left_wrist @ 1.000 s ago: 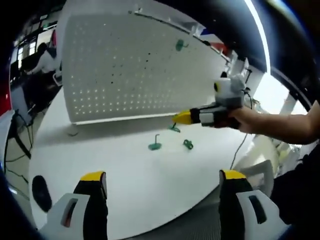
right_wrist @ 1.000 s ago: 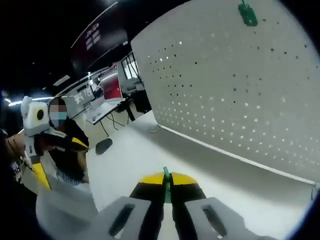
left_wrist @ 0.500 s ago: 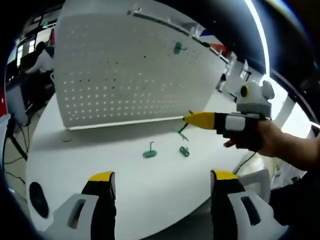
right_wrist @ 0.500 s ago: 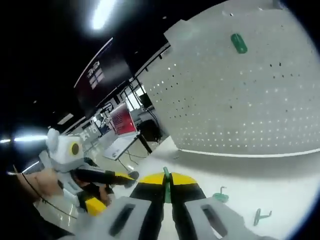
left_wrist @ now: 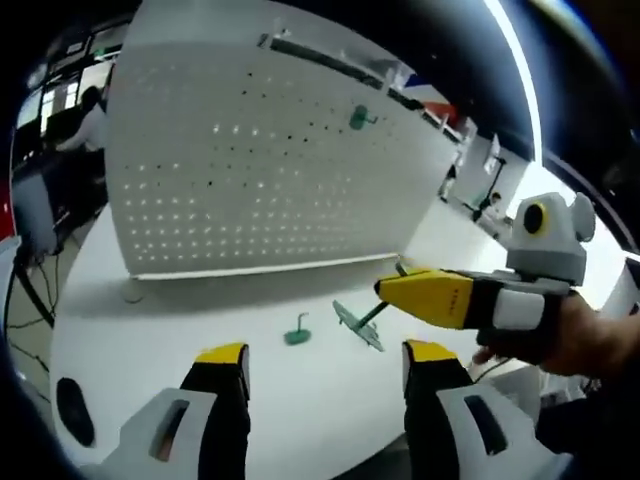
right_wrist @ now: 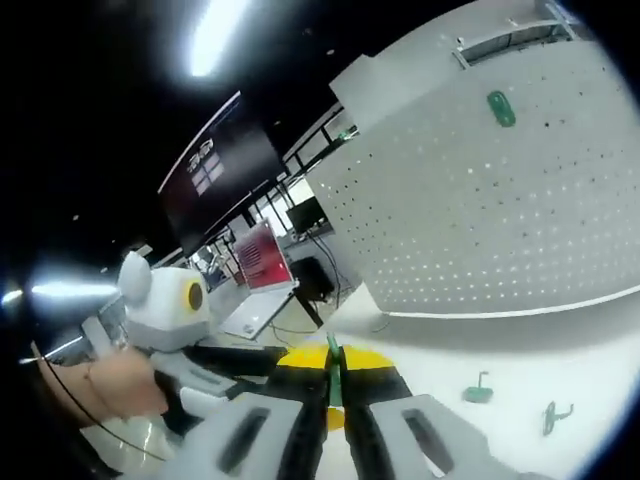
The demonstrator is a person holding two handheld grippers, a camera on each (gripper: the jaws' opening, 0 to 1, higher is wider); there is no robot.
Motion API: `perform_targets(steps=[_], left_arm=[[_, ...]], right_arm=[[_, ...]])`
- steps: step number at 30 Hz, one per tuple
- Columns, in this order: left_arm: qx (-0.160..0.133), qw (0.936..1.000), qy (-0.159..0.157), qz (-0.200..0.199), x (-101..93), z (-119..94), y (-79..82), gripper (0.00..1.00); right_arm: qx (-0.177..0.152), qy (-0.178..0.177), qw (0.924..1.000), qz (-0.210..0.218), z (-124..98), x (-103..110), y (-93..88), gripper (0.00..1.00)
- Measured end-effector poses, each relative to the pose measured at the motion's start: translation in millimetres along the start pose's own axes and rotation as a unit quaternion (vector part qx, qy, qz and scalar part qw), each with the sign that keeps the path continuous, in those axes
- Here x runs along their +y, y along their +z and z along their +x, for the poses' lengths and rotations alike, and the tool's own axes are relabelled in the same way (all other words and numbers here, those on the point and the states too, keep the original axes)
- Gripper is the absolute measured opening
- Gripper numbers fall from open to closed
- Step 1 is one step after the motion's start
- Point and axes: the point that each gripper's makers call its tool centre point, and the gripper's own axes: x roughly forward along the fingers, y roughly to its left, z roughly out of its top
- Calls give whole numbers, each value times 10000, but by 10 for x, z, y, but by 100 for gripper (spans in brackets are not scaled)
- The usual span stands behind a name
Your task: Insert the hook assembly into the mounting plate slot until the hook locks in place.
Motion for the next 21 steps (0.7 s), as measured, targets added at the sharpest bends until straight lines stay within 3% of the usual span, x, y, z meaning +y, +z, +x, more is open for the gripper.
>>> perform_targets(steps=[5,9,16,21], left_arm=[[-140,9994,-126,-276,-30,-23,55,48],[-318,9901,-607,-1228,-150,-49,120,37],[-398,9896,-769,-1150,-222,-82,165,20],[-462,9833,-1023,-1432,-302,-90,192,10]], right_arm=[[-324,-116,9993,-132,-13,56,95,0],[-533,-143,9983,-168,-31,100,153,0],[-708,-215,9972,-147,-46,138,167,0],[-755,-208,9967,-215,-41,186,191,0]])
